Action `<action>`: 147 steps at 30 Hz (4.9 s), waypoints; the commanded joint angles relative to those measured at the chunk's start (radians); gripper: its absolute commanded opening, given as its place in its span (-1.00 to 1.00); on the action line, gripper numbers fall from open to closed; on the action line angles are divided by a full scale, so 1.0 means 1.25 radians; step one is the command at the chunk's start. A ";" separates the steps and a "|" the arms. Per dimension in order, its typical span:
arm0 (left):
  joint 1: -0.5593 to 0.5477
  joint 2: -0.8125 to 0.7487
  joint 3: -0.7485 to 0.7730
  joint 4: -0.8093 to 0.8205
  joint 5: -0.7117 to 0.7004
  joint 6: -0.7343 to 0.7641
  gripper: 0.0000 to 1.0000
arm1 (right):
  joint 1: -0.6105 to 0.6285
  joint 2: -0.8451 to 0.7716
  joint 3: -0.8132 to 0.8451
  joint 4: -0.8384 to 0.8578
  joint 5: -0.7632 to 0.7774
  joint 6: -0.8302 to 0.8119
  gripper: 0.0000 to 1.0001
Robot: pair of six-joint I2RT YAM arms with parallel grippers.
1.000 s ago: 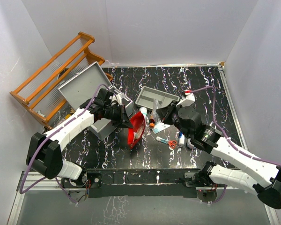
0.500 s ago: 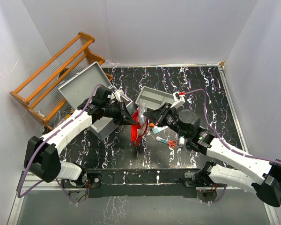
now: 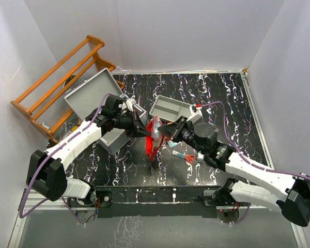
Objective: Organize the medicine kit
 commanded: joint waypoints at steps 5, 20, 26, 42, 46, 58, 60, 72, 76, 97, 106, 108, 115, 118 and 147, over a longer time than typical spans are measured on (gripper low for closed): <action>-0.001 -0.039 0.007 0.010 0.035 -0.020 -1.00 | 0.001 0.024 -0.020 0.045 0.047 -0.005 -1.00; -0.001 -0.028 0.013 0.039 0.049 -0.030 -1.00 | 0.001 0.111 -0.012 0.159 0.092 -0.114 -1.00; -0.001 -0.017 0.002 0.022 0.020 0.002 -1.00 | 0.001 0.070 -0.016 0.036 0.110 -0.114 -0.60; -0.001 0.019 -0.007 -0.024 -0.023 0.118 -1.00 | 0.001 0.210 0.180 -0.257 0.047 -0.124 -0.39; -0.001 0.018 -0.011 -0.035 -0.021 0.151 -1.00 | 0.001 0.237 0.211 -0.251 0.061 -0.131 -0.46; -0.001 0.007 -0.027 -0.032 0.003 0.188 -1.00 | 0.001 0.246 0.232 -0.346 0.142 -0.176 -0.06; 0.000 0.007 -0.027 -0.028 0.011 0.193 -1.00 | 0.001 0.255 0.236 -0.335 0.131 -0.190 -0.06; -0.001 -0.021 -0.047 0.010 0.076 0.228 -1.00 | 0.000 0.368 0.248 -0.285 0.143 -0.184 -0.16; -0.001 -0.022 -0.053 0.022 0.087 0.233 -1.00 | 0.001 0.381 0.244 -0.268 0.126 -0.174 -0.12; -0.001 -0.034 -0.054 0.001 0.030 0.218 -1.00 | 0.002 0.420 0.255 -0.354 0.121 -0.111 -0.05; -0.001 -0.029 -0.019 -0.087 -0.070 0.248 -1.00 | 0.004 0.375 0.289 -0.453 0.195 -0.171 -0.17; -0.001 -0.022 -0.015 -0.092 -0.064 0.251 -1.00 | 0.004 0.348 0.280 -0.417 0.146 -0.189 0.03; -0.001 -0.005 0.004 -0.141 -0.082 0.264 -1.00 | 0.003 0.280 0.266 -0.347 0.013 -0.192 0.25; 0.000 -0.010 0.013 -0.167 -0.099 0.266 -1.00 | 0.003 0.250 0.256 -0.348 0.016 -0.197 0.26; -0.001 -0.050 0.027 -0.246 -0.144 0.303 -1.00 | -0.207 0.488 0.252 -0.432 0.210 -0.241 -0.40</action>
